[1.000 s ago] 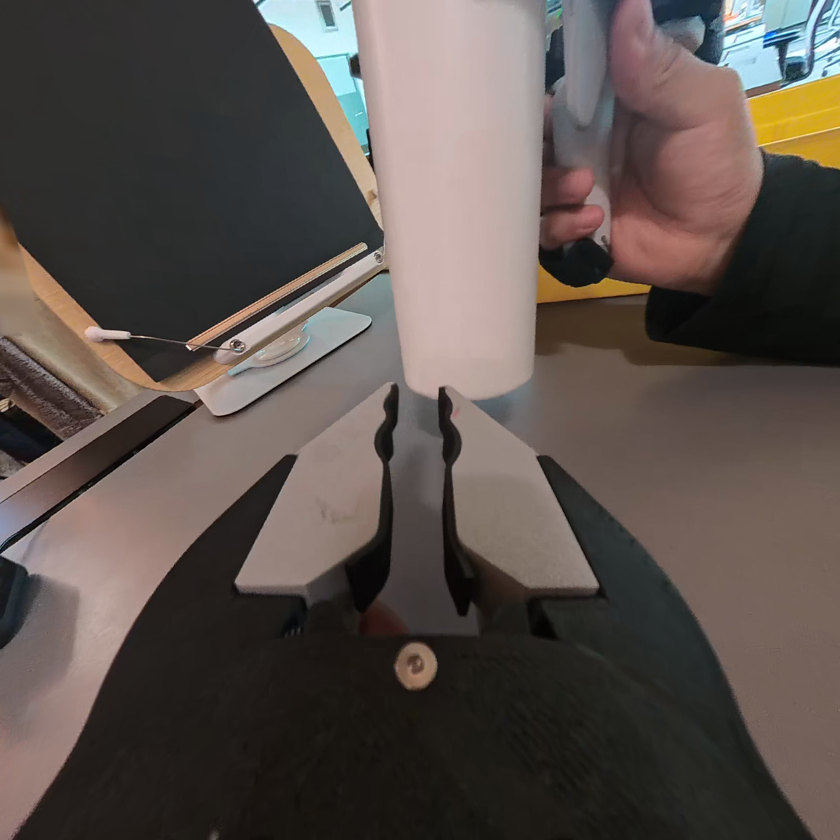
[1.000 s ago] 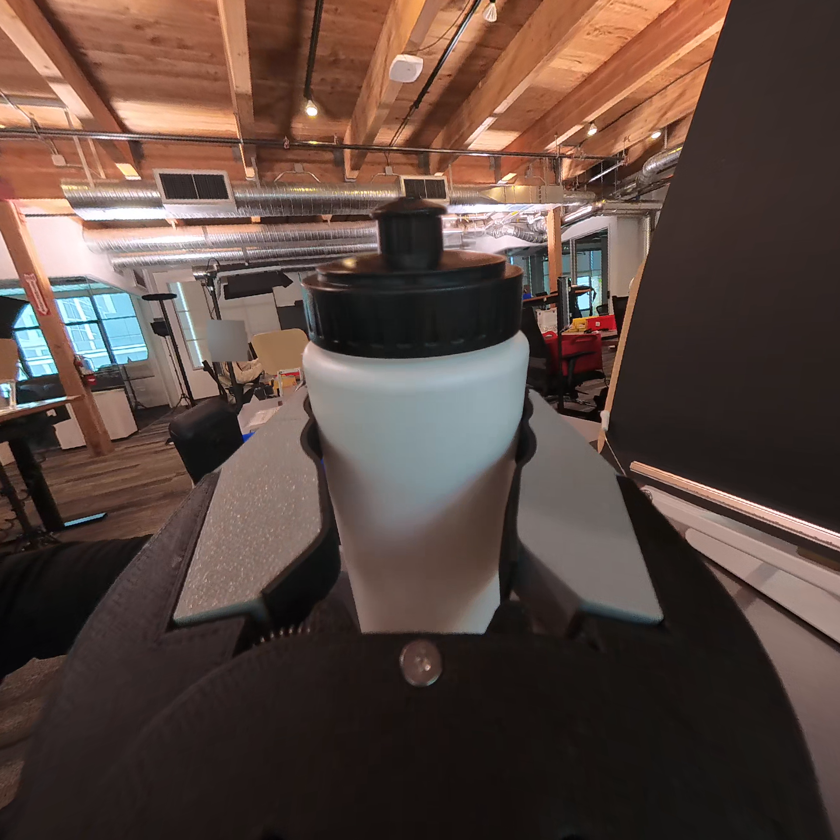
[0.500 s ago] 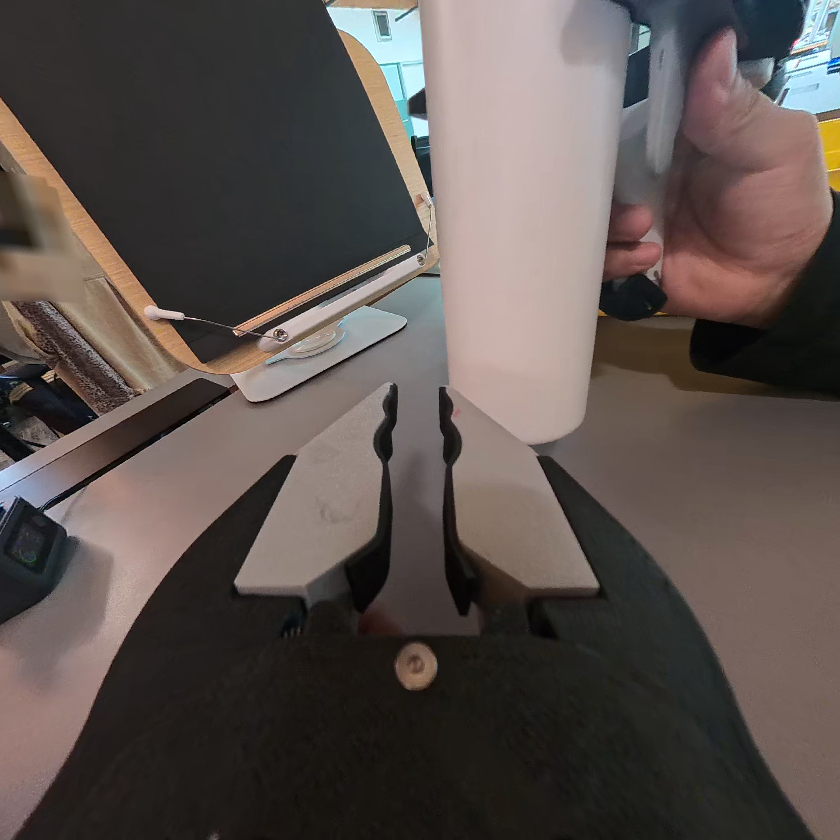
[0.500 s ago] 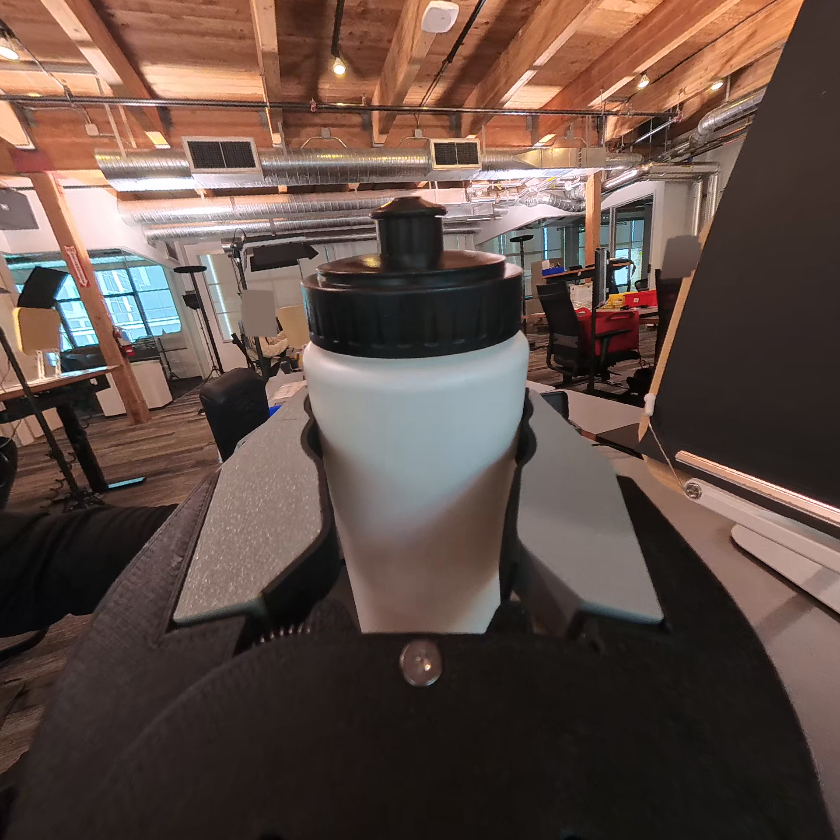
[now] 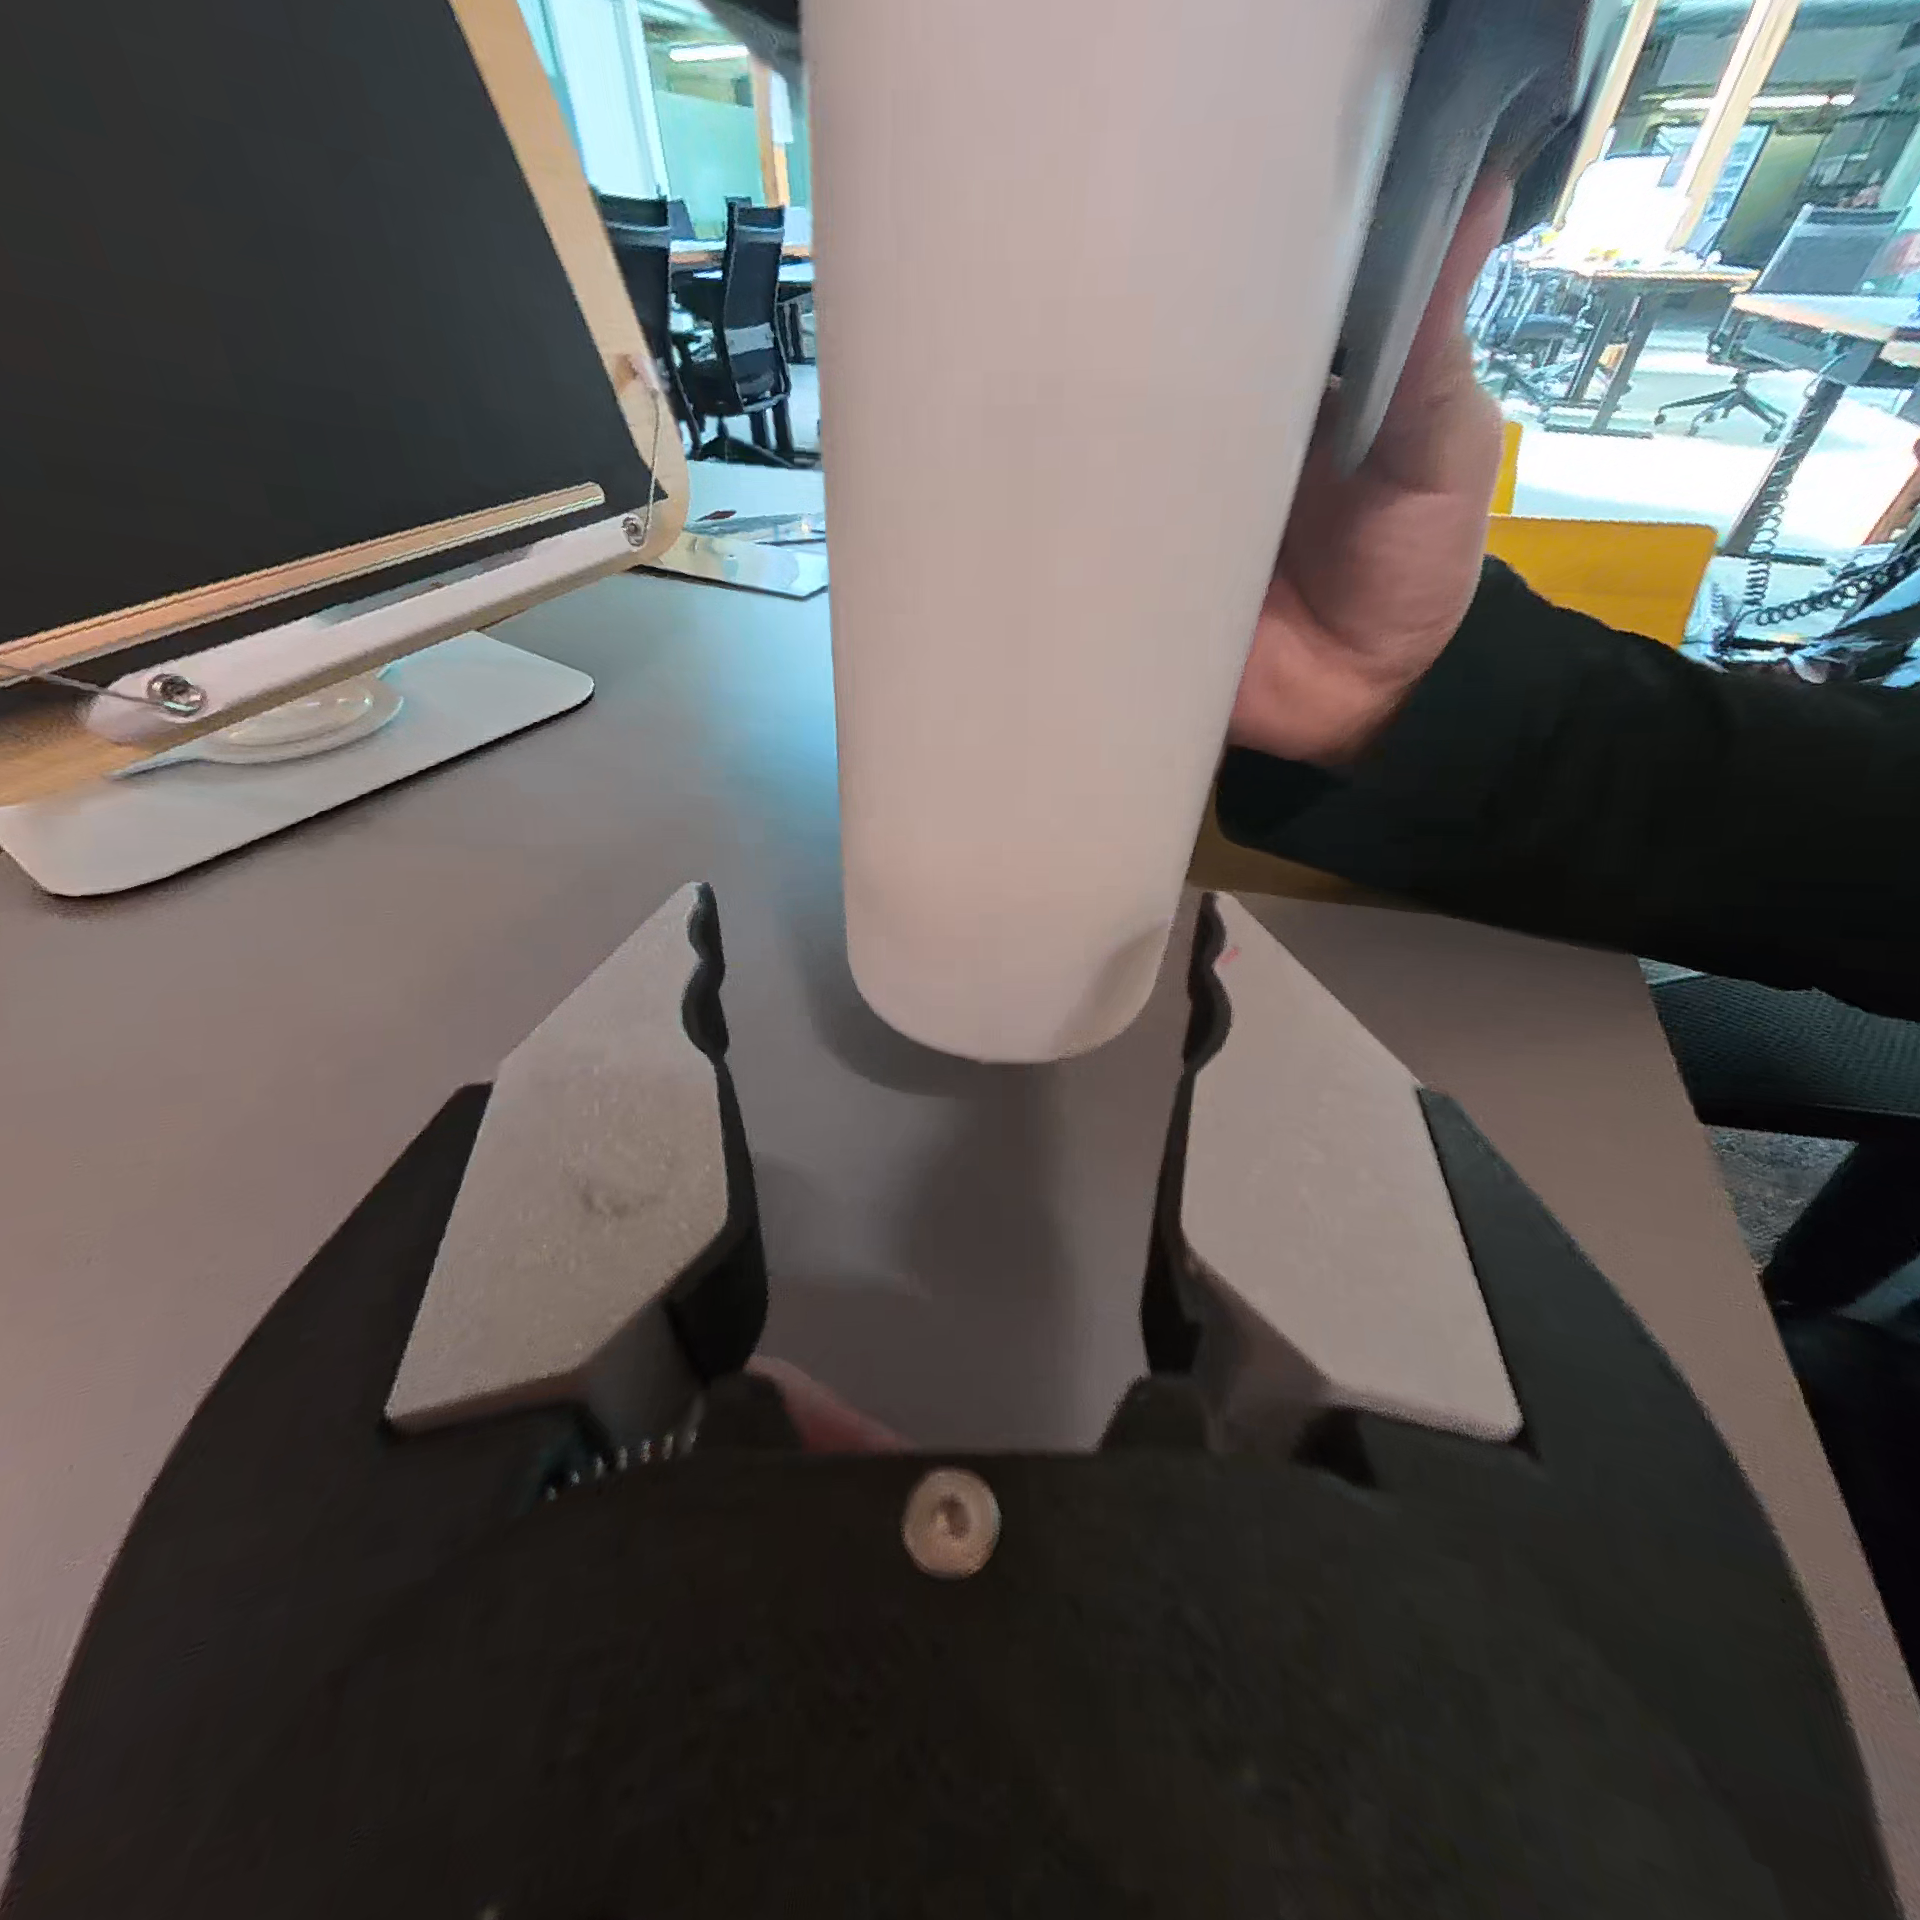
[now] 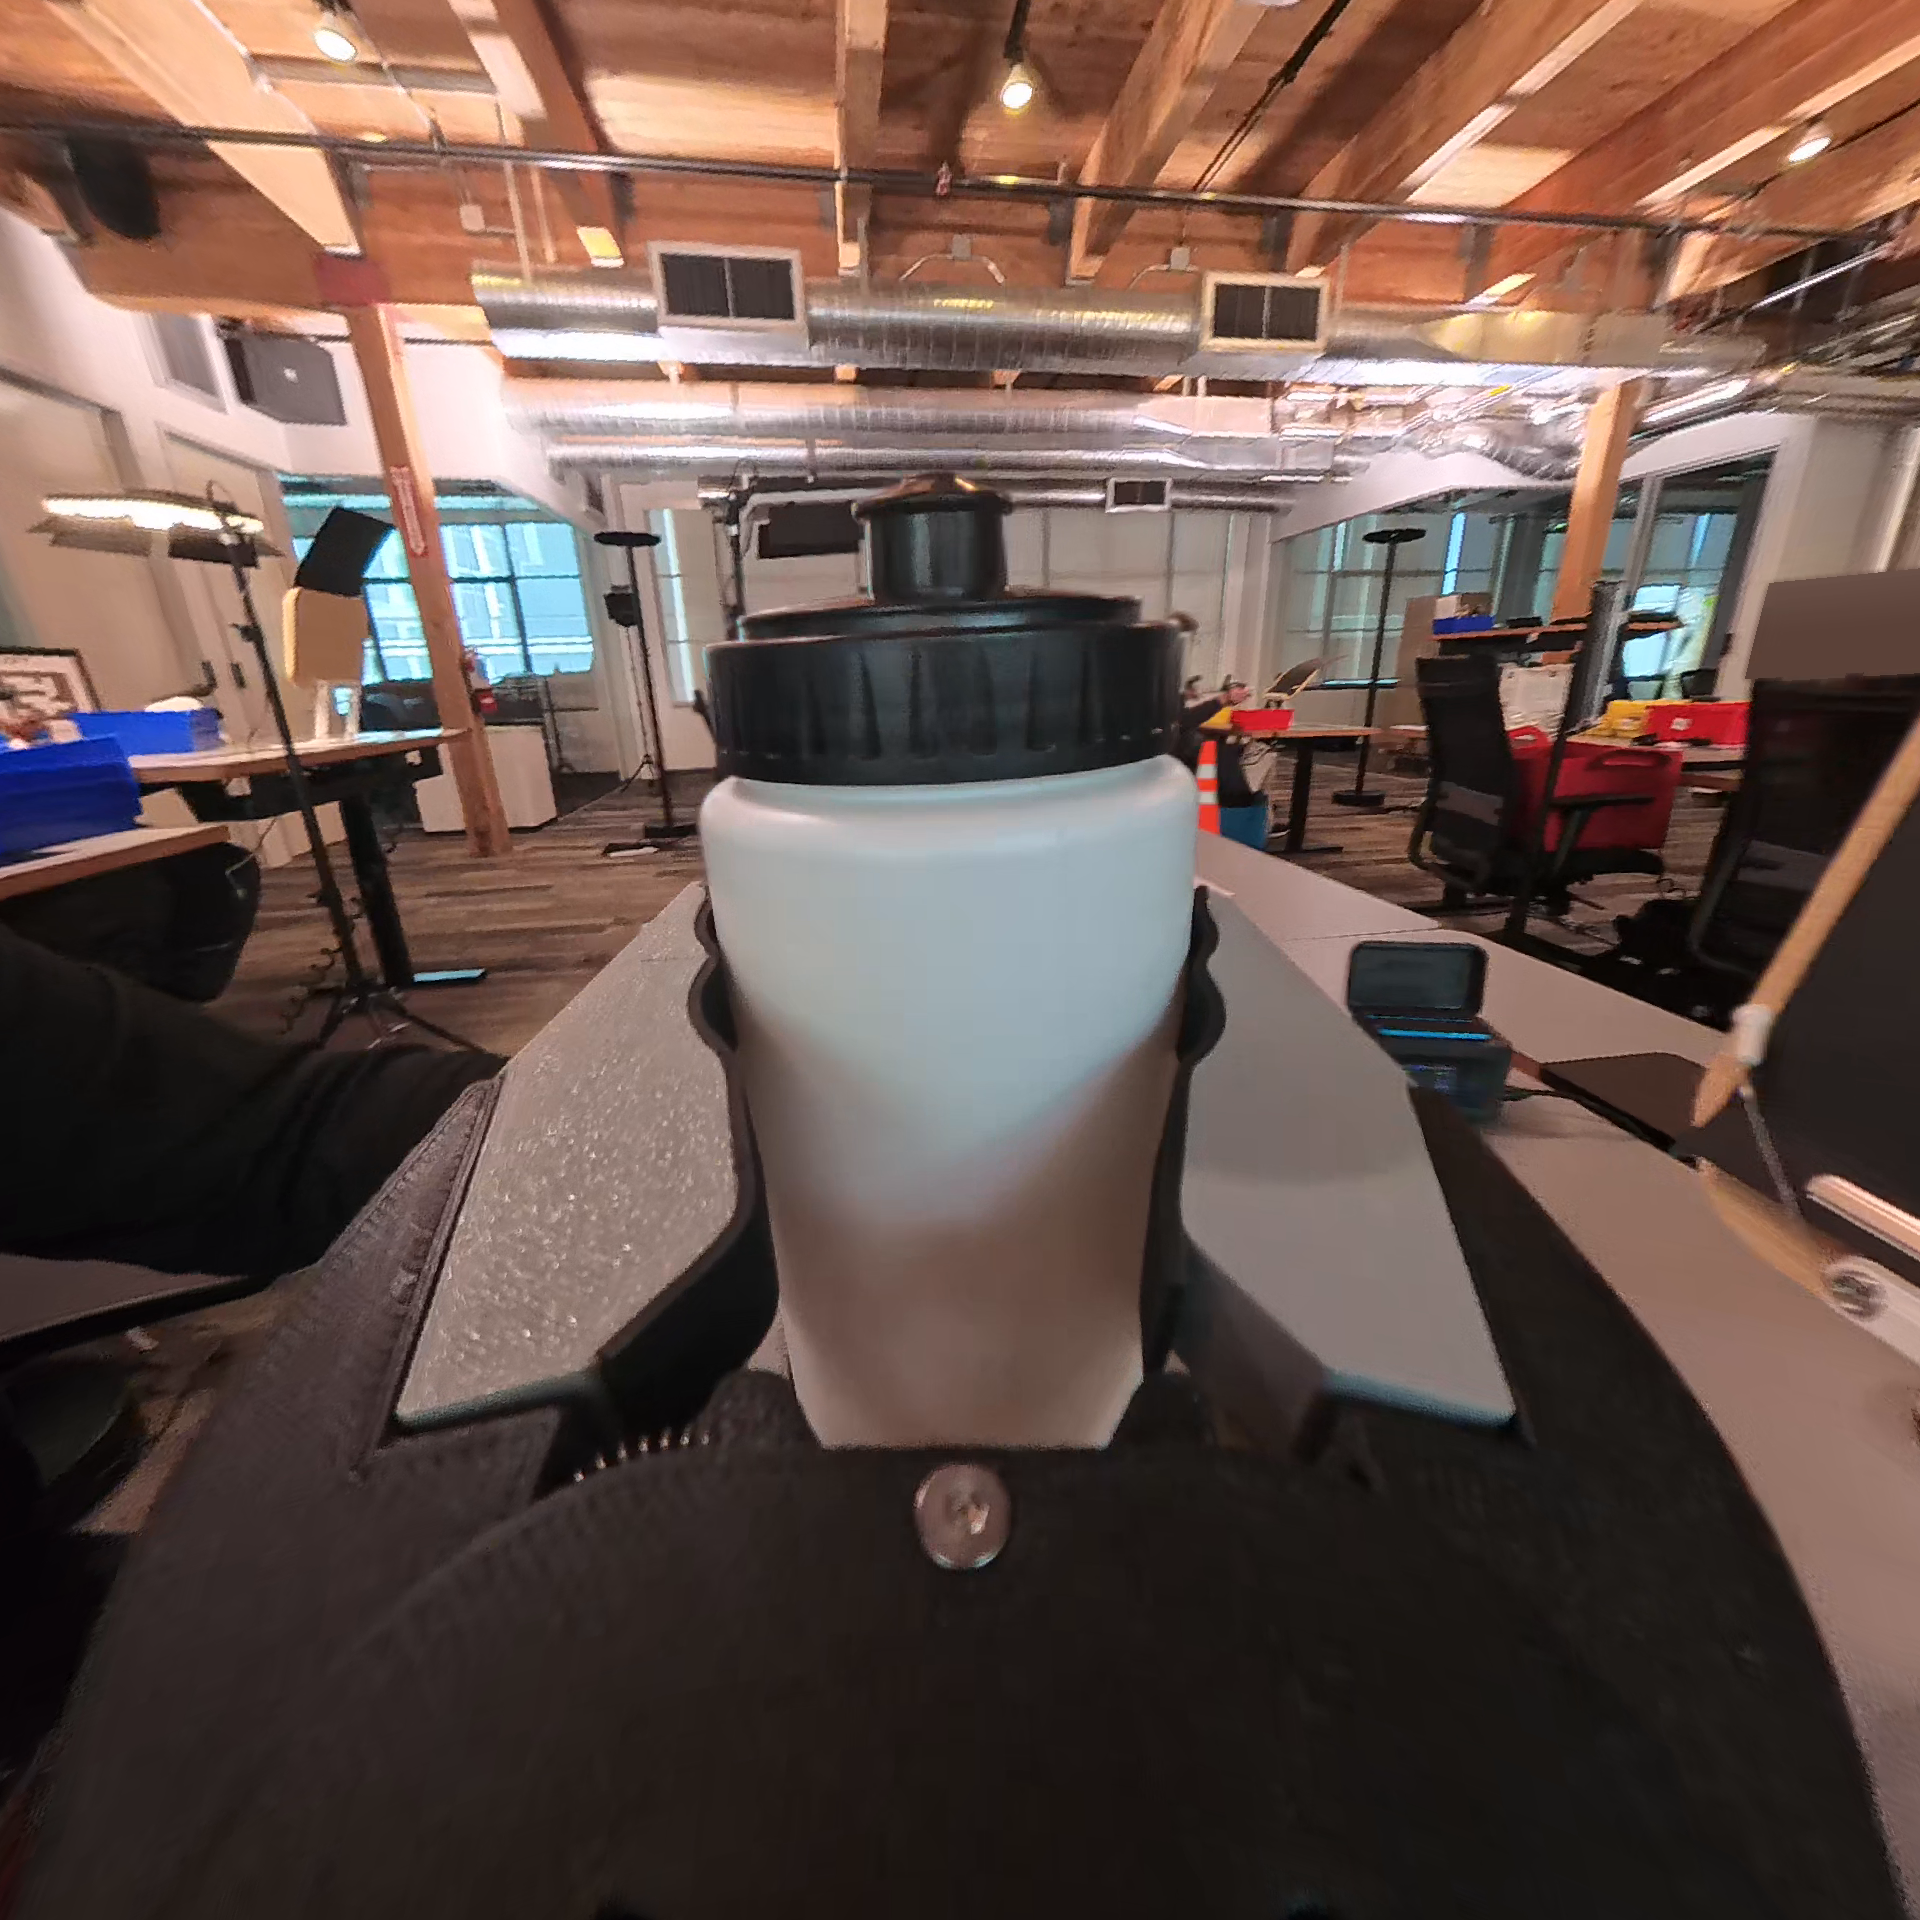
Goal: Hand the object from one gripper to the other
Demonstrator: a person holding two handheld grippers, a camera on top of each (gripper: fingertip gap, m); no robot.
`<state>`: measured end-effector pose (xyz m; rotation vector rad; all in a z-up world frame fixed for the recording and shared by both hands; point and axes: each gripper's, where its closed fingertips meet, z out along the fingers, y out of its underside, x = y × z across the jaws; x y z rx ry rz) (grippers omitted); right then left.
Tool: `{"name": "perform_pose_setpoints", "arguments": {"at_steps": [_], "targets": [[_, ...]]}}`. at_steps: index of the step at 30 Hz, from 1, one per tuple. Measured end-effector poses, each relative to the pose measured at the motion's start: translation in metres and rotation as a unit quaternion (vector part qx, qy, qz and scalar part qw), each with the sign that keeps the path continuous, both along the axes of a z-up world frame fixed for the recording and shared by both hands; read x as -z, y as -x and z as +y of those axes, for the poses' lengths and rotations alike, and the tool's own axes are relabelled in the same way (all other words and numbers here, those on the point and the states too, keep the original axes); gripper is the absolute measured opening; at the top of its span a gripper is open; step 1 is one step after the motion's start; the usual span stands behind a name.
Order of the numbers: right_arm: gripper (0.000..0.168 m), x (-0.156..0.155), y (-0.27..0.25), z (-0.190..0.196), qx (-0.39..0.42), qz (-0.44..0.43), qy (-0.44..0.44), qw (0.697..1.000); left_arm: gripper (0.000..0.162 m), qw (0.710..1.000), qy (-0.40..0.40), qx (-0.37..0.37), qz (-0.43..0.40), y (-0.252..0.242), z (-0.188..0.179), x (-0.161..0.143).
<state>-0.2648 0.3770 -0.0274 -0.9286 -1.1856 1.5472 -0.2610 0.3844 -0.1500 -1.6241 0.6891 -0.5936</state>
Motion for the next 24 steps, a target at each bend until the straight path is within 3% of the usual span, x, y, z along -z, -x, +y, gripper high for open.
{"name": "perform_pose_setpoints", "arguments": {"at_steps": [10,24], "targets": [[0.085,0.032,0.033,-0.044,-0.061,-0.071,-0.027,0.995,0.089,0.995,-0.088,0.027,0.041,-0.018,-0.015,-0.010],[0.085,0.043,0.045,-0.059,-0.063,-0.073,-0.045,0.994,0.098,0.996,-0.087,0.034,0.007,-0.018,-0.018,-0.021]]}}
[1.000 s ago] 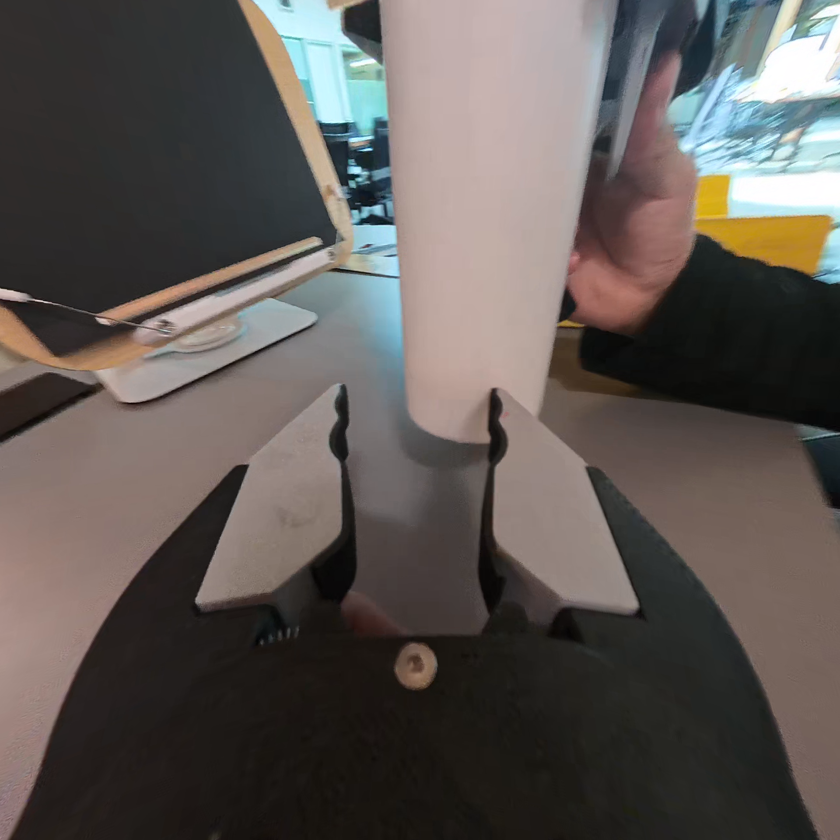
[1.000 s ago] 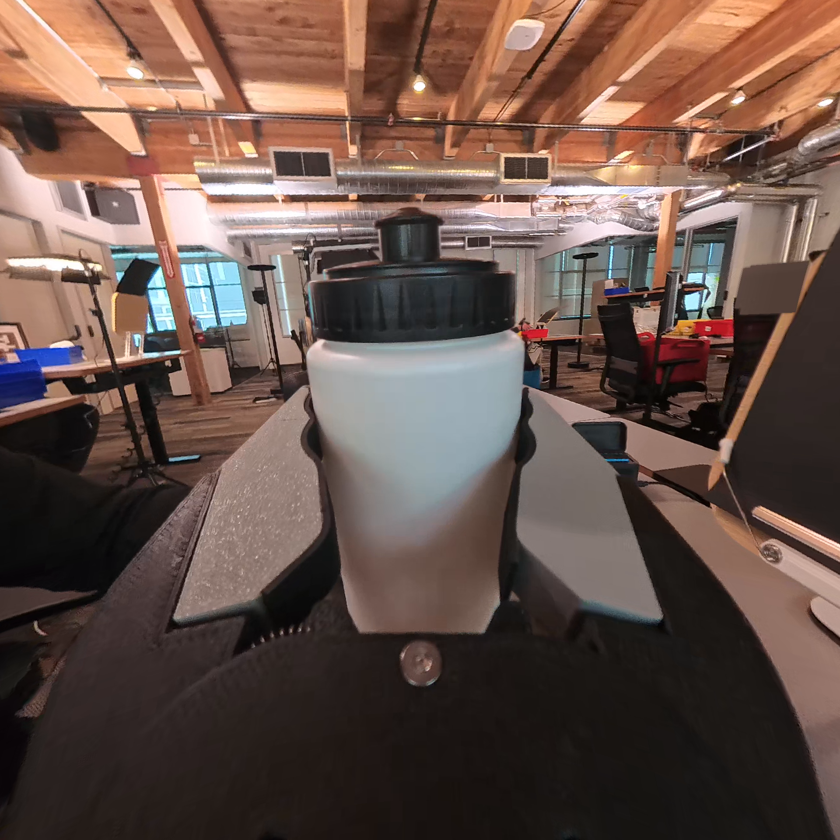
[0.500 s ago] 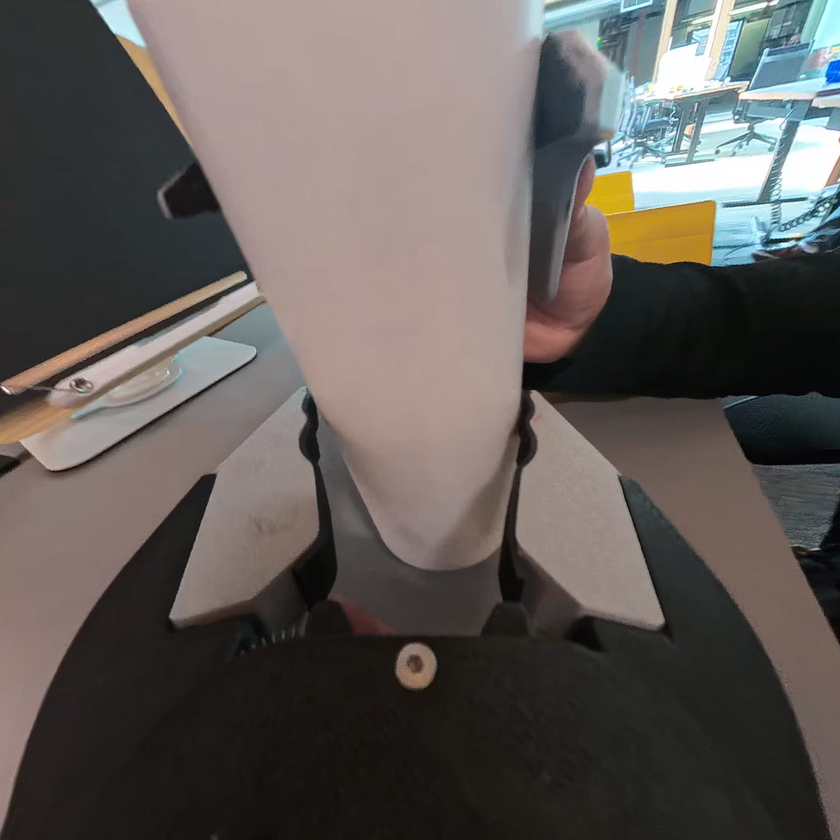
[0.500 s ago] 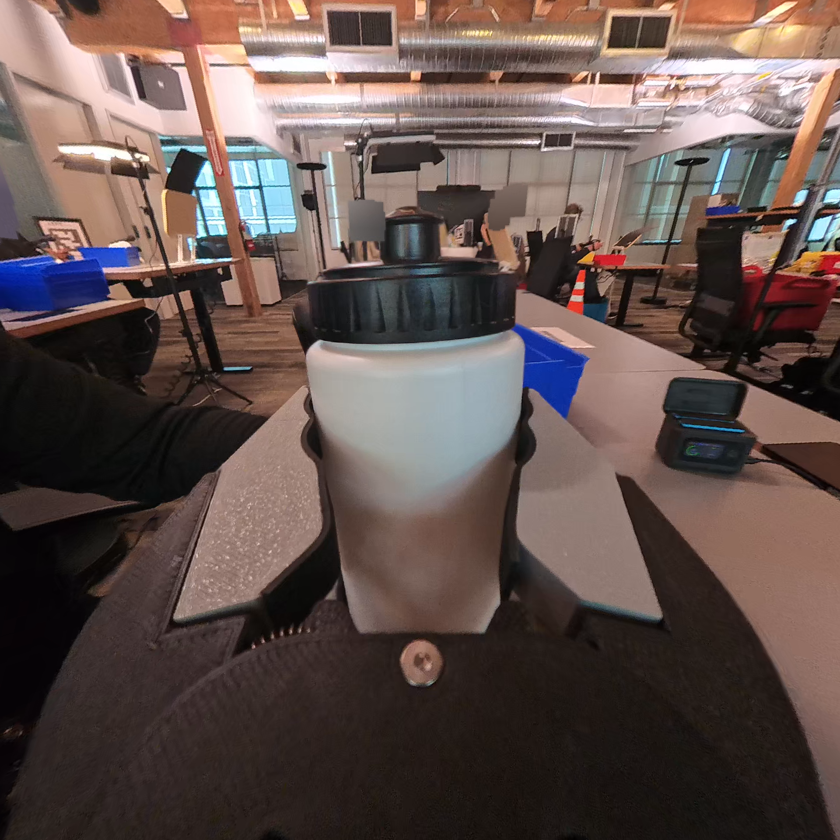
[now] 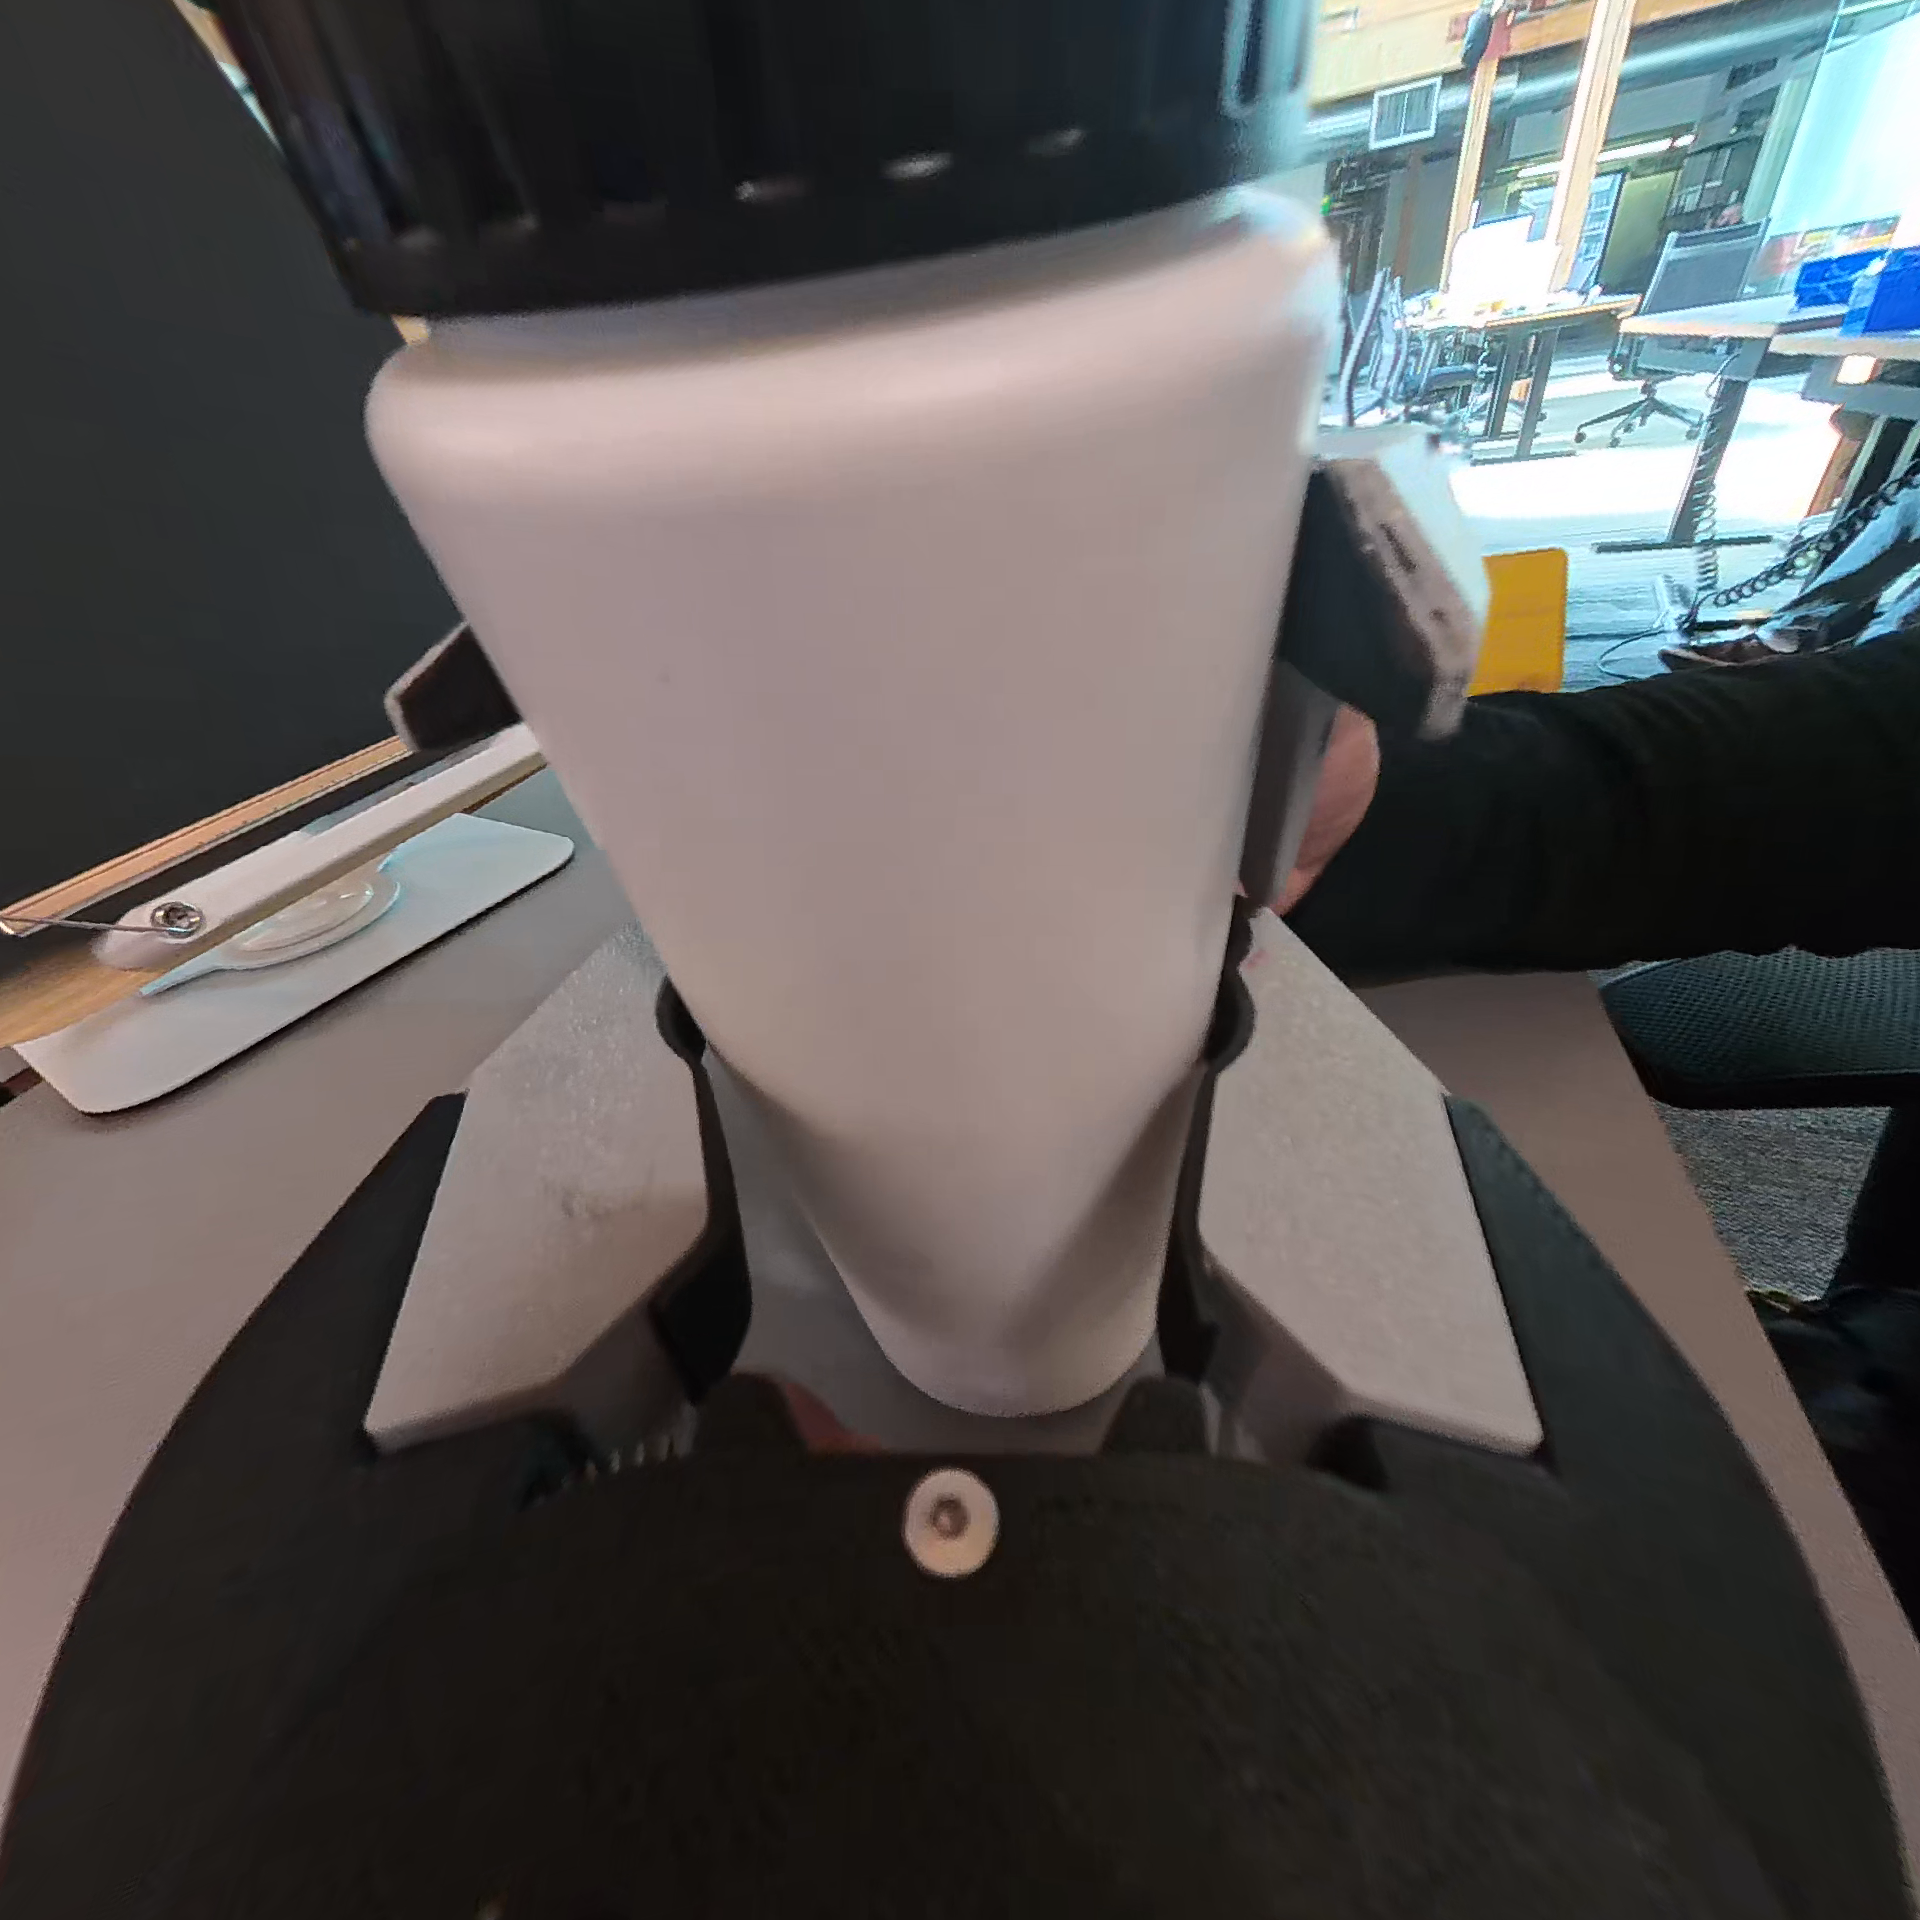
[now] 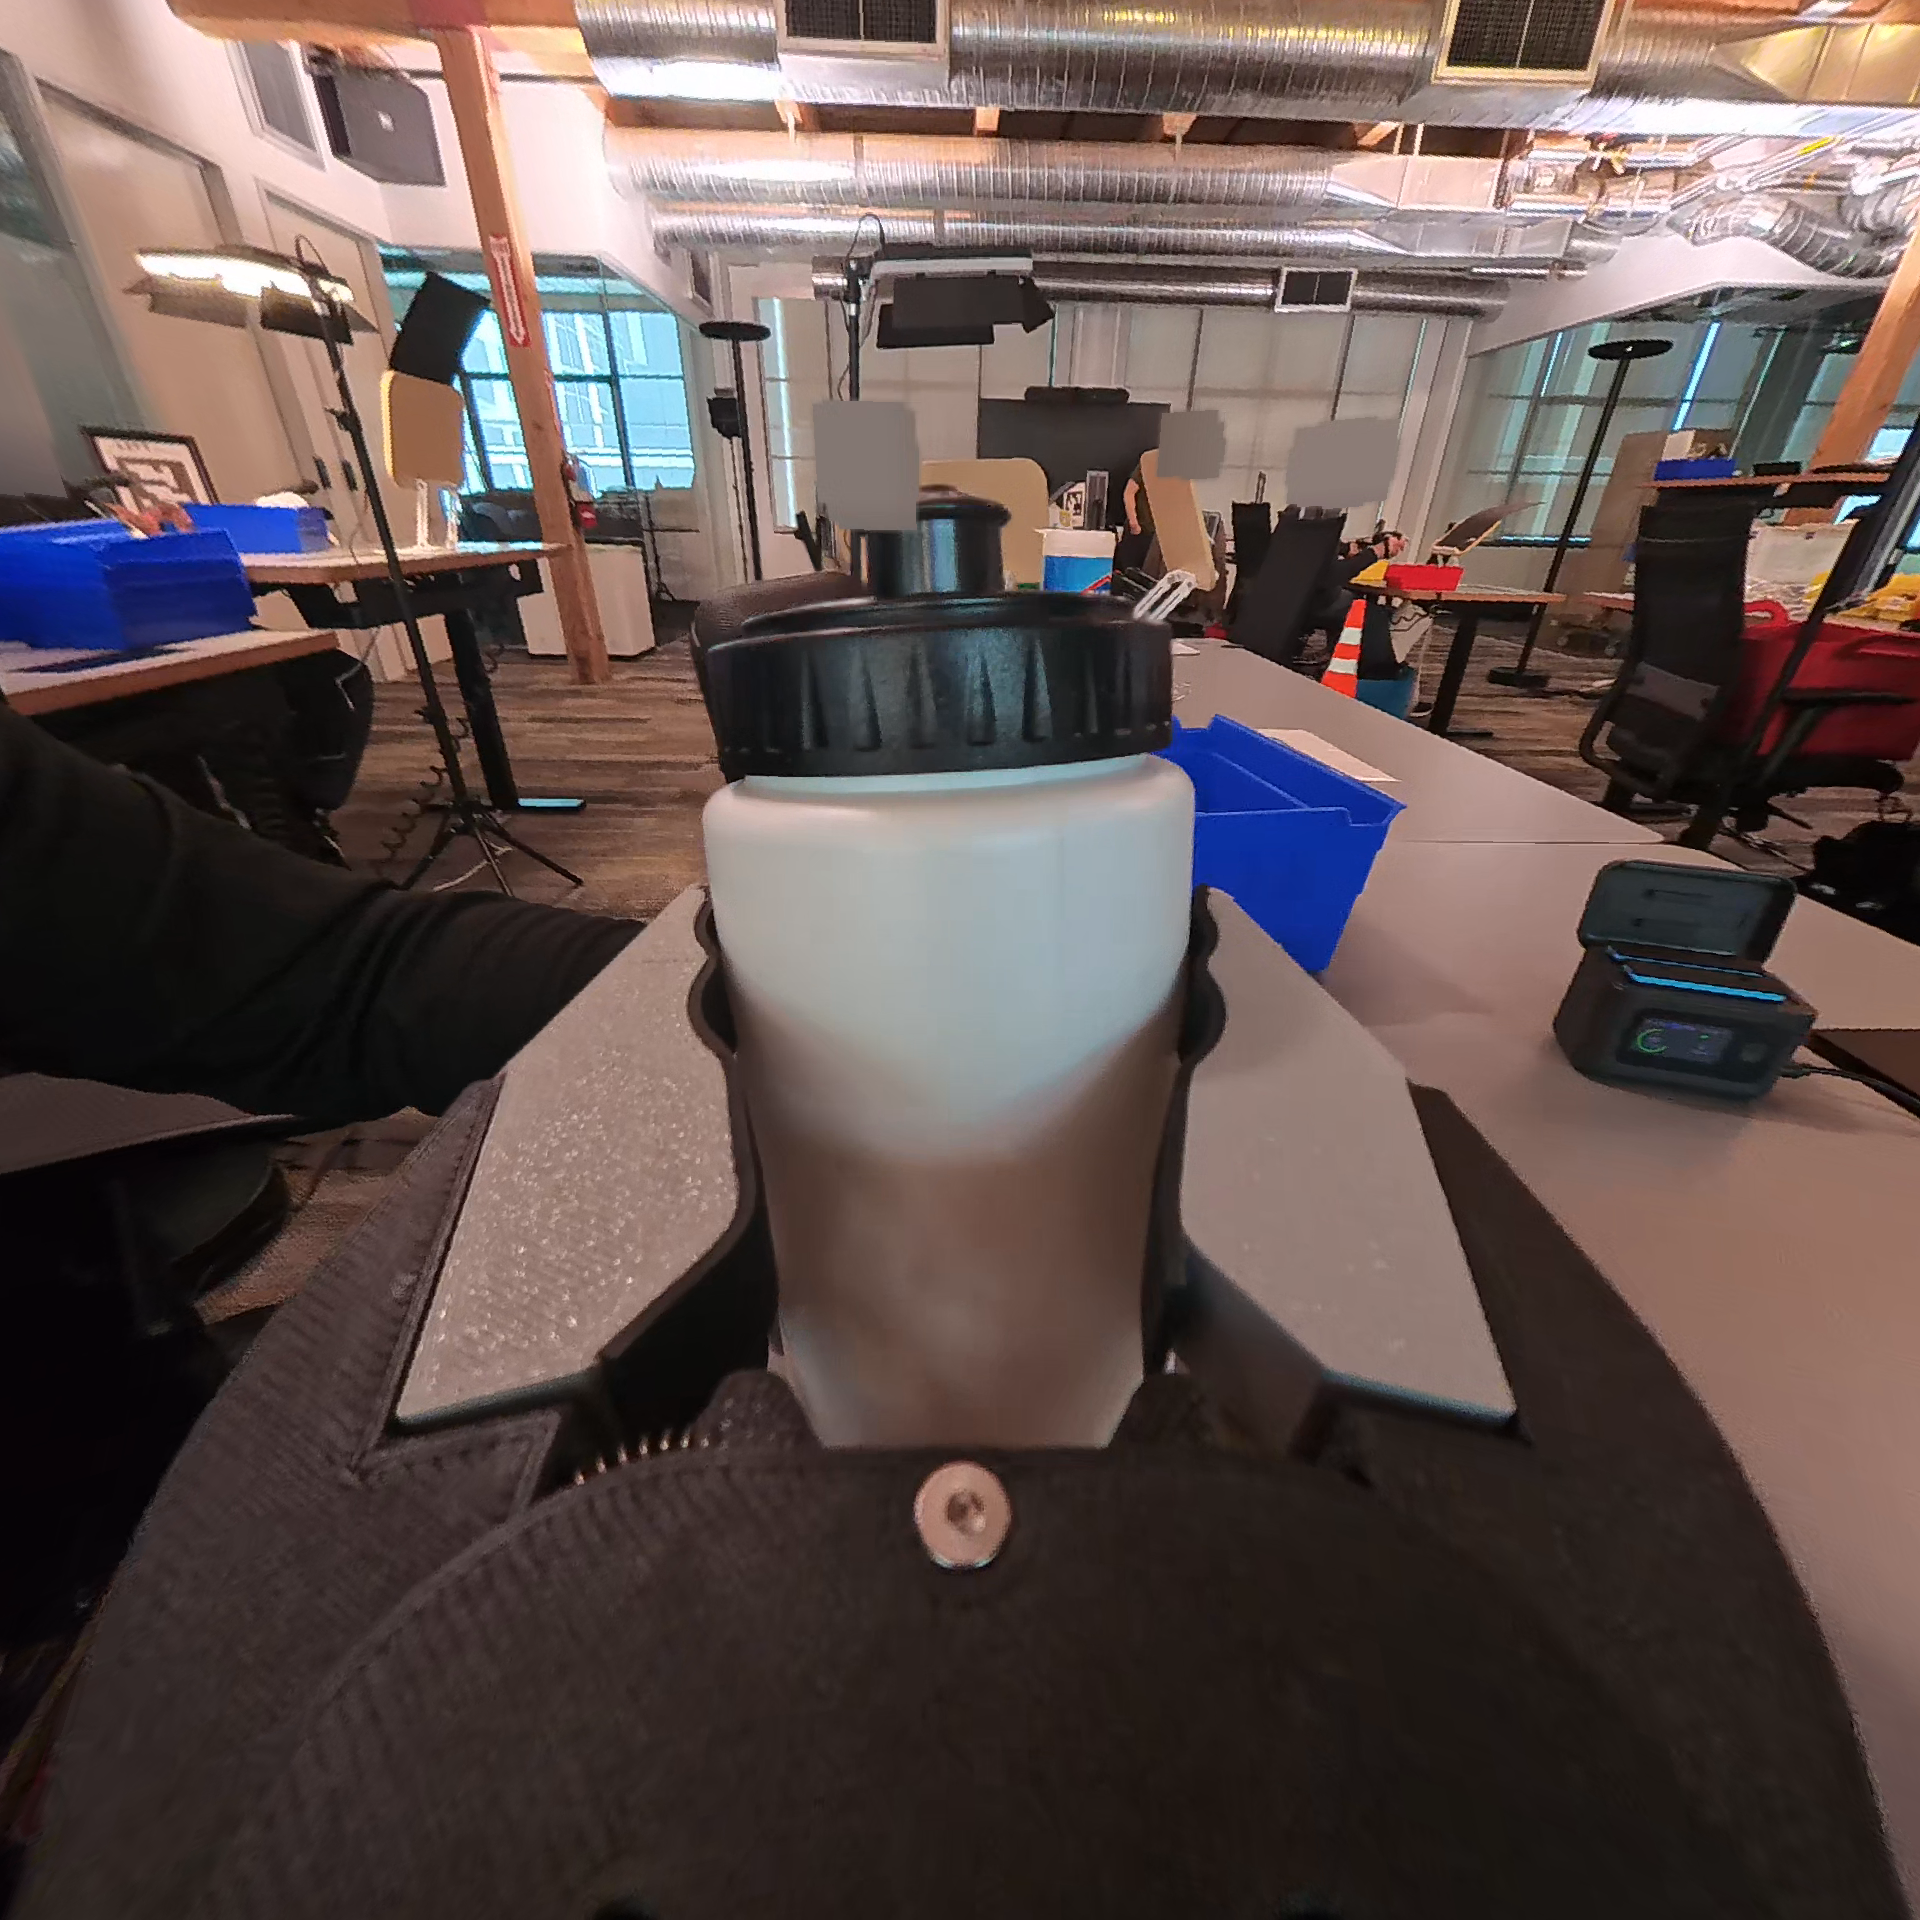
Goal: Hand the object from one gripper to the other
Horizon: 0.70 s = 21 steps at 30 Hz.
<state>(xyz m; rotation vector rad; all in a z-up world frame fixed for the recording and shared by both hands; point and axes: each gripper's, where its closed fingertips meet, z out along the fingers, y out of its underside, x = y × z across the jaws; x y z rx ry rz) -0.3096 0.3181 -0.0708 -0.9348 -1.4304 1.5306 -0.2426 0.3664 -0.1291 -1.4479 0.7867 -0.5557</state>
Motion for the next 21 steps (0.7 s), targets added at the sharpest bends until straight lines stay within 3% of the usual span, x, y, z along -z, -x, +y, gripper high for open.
{"name": "perform_pose_setpoints", "arguments": {"at_steps": [6,9,15,21], "targets": [[0.090,-0.004,-0.005,-0.003,-0.019,0.006,0.009,1.000,0.097,0.994,-0.046,-0.051,0.089,0.011,0.010,0.007],[0.087,-0.015,-0.012,0.003,-0.019,0.024,0.029,0.999,0.097,0.979,-0.081,-0.124,0.138,0.026,0.024,0.008],[0.084,-0.016,-0.013,0.021,-0.001,0.027,0.065,0.997,0.097,0.888,-0.177,-0.316,0.282,0.079,0.051,0.004],[0.088,-0.013,-0.011,0.025,0.016,0.022,0.055,0.998,0.098,0.867,-0.175,-0.368,0.288,0.099,0.057,0.001]]}}
